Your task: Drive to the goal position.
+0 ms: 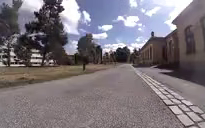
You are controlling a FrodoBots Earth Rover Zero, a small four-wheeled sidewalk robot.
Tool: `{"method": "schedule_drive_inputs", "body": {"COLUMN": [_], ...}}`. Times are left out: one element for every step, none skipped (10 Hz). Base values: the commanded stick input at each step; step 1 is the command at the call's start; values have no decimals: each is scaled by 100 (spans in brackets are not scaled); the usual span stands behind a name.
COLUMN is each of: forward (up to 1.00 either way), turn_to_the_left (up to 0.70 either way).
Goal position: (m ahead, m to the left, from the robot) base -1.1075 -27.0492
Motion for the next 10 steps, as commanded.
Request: {"method": "schedule_drive_inputs", "body": {"forward": [0, 0, 0, 0, 0, 0, 0, 0, 0, 0], "turn_to_the_left": [-85, -85, -85, -85, -85, -85, -85, -85, -85, -85]}}
